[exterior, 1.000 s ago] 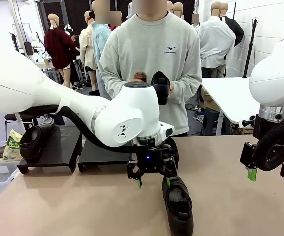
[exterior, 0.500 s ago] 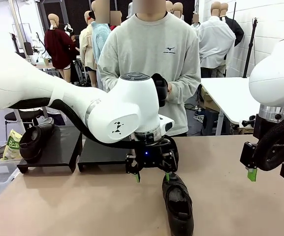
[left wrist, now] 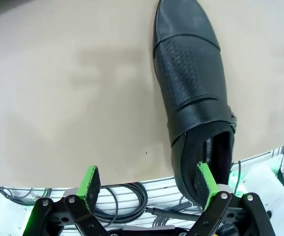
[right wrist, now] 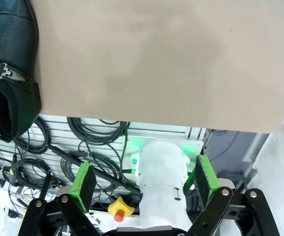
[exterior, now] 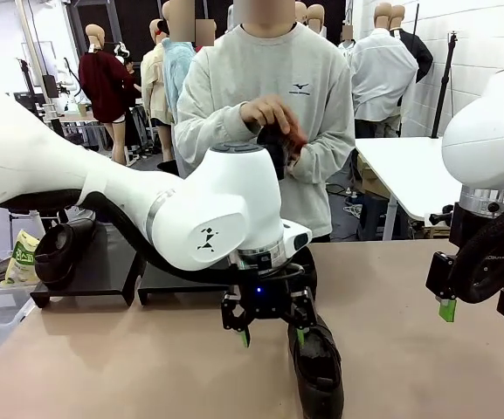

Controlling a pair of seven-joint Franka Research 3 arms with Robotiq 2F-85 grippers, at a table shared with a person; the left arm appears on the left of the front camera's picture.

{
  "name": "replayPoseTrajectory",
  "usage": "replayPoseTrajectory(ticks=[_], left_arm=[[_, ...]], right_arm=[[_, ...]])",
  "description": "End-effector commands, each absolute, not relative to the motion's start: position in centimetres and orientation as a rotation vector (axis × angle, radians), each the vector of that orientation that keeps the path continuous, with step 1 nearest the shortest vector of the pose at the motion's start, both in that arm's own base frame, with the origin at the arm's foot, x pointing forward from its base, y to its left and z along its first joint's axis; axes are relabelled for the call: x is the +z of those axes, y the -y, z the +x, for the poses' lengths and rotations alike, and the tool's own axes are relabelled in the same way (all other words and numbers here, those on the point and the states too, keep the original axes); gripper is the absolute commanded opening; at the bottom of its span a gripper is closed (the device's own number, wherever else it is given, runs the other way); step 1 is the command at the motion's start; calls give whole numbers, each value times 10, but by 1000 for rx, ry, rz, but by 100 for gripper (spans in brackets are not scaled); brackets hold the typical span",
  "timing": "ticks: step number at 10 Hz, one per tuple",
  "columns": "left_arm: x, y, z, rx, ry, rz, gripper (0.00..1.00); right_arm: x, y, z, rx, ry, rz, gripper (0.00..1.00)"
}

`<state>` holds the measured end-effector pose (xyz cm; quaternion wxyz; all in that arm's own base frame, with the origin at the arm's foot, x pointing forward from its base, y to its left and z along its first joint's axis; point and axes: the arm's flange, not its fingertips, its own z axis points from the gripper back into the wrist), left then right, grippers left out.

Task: Organize the shoes by placing them on the stand.
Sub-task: Place the Shoe from the middle of the table onto the Shoes Stand.

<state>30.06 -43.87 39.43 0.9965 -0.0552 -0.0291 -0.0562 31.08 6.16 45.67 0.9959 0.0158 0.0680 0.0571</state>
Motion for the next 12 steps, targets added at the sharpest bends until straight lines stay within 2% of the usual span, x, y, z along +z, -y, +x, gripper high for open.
replayPoseTrajectory(ticks=[1, 4, 8, 12], left_arm=[[385, 440, 307, -150, 20, -151, 100], [384, 450, 315, -227, 4, -221, 100], [360, 447, 320, -114, -113, -138, 100], [342, 463, 319, -150, -165, -139, 100]], right_arm=[[458, -61, 310, 128, -143, 35, 100], [458, -61, 310, 128, -143, 35, 100], [458, -61, 310, 128, -143, 35, 100], [458, -61, 310, 128, -143, 35, 100]])
